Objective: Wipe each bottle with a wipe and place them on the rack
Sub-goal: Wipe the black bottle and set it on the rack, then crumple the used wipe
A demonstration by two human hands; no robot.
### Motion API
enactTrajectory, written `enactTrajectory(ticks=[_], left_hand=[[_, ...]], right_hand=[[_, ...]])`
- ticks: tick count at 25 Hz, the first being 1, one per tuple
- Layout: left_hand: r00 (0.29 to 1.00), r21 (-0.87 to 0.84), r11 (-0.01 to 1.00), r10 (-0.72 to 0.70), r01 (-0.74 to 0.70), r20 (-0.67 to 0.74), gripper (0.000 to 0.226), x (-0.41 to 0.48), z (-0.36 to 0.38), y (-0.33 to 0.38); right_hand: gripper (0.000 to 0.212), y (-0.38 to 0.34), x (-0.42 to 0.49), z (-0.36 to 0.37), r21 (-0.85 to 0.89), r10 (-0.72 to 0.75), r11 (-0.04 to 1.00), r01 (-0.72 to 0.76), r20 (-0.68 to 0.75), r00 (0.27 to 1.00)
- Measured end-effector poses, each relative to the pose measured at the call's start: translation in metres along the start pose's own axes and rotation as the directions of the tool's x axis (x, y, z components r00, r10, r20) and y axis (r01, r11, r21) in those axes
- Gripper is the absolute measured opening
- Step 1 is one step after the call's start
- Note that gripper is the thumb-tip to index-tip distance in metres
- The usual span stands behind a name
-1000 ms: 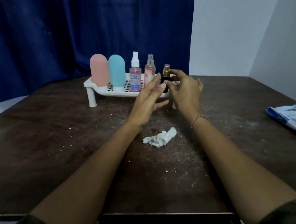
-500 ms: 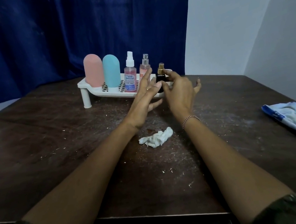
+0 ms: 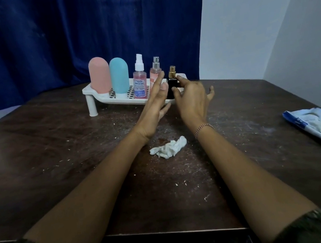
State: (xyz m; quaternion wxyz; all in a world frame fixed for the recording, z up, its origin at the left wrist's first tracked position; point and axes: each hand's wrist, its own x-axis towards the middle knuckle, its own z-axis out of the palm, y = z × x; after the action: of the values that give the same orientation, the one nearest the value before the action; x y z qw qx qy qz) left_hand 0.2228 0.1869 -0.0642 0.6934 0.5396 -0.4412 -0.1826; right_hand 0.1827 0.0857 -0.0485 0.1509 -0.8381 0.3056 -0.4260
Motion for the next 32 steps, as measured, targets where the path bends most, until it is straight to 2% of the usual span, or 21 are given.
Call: enactTrajectory(ticks=[7, 12, 16, 21, 23, 24, 25, 27, 29, 32], left_hand=[[1.000, 0.035, 0.999, 0.008, -0.008, 0.014, 0.121, -0.002, 0.001, -0.001], [0.998, 0.115, 0.992, 0.057, -0.055, -0.017, 0.113, -0.002, 0.001, -0.001], [0.993, 0.185, 0.977, 0.111, -0.101, -0.041, 0.104, -0.003, -0.001, -0.002], [0.964, 0.265, 0.937, 0.255, -0.228, -0.075, 0.088, -0.010, -0.007, -0.002], [0.955, 0.339, 0.913, 0.277, -0.226, -0.108, 0.072, -0.012, -0.010, -0.002], [0.948, 0.395, 0.892, 0.289, -0.218, -0.130, 0.063, -0.013, -0.012, -0.002], [0.940, 0.463, 0.861, 0.308, -0.209, -0.149, 0.054, -0.012, -0.013, -0.003], [0.924, 0.582, 0.790, 0.346, -0.193, -0.163, 0.038, -0.013, -0.016, -0.004], [0.923, 0.638, 0.747, 0.356, -0.186, -0.148, 0.027, -0.015, -0.018, -0.004], [0.929, 0.680, 0.711, 0.350, -0.180, -0.119, 0.018, -0.021, -0.020, -0.001]], right_hand=[[0.041, 0.002, 0.000, -0.002, 0.023, -0.005, 1.000, 0.004, 0.017, 1.000], [0.049, 0.003, 0.002, -0.006, 0.029, -0.076, 0.996, 0.081, -0.139, 0.987], [0.049, 0.004, 0.001, -0.009, 0.001, -0.151, 0.988, 0.154, -0.198, 0.969], [0.042, 0.003, -0.011, -0.018, 0.027, -0.278, 0.955, 0.296, -0.272, 0.921], [0.035, 0.005, -0.018, -0.027, 0.061, -0.389, 0.911, 0.407, -0.198, 0.900], [0.030, 0.008, -0.023, -0.033, 0.155, -0.420, 0.887, 0.435, -0.121, 0.900], [0.024, 0.012, -0.029, -0.040, 0.290, -0.418, 0.867, 0.406, -0.021, 0.908], [0.019, 0.019, -0.041, -0.056, 0.514, -0.383, 0.828, 0.221, 0.232, 0.894], [0.017, 0.026, -0.050, -0.066, 0.547, -0.363, 0.833, 0.076, 0.438, 0.822], [0.019, 0.028, -0.054, -0.069, 0.527, -0.396, 0.849, 0.044, 0.579, 0.713]])
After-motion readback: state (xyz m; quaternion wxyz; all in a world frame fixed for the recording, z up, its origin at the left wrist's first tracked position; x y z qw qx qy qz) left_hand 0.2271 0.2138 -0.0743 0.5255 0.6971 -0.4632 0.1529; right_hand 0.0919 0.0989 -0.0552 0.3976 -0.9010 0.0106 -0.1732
